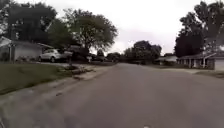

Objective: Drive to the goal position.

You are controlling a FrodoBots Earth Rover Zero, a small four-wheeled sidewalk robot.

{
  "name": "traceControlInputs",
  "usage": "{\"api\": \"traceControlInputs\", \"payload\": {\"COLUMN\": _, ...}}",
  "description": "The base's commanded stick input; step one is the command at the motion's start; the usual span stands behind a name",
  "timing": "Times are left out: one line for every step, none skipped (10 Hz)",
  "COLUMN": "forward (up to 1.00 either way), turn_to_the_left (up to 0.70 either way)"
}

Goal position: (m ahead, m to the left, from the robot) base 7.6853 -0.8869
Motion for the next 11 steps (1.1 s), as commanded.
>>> {"api": "traceControlInputs", "payload": {"forward": 0.7, "turn_to_the_left": 0.0}}
{"api": "traceControlInputs", "payload": {"forward": 0.7, "turn_to_the_left": 0.0}}
{"api": "traceControlInputs", "payload": {"forward": 0.7, "turn_to_the_left": 0.0}}
{"api": "traceControlInputs", "payload": {"forward": 0.7, "turn_to_the_left": 0.0}}
{"api": "traceControlInputs", "payload": {"forward": 0.7, "turn_to_the_left": 0.0}}
{"api": "traceControlInputs", "payload": {"forward": 0.7, "turn_to_the_left": 0.0}}
{"api": "traceControlInputs", "payload": {"forward": 0.7, "turn_to_the_left": 0.0}}
{"api": "traceControlInputs", "payload": {"forward": 0.7, "turn_to_the_left": 0.0}}
{"api": "traceControlInputs", "payload": {"forward": 0.7, "turn_to_the_left": 0.0}}
{"api": "traceControlInputs", "payload": {"forward": 0.7, "turn_to_the_left": 0.0}}
{"api": "traceControlInputs", "payload": {"forward": 0.7, "turn_to_the_left": 0.0}}
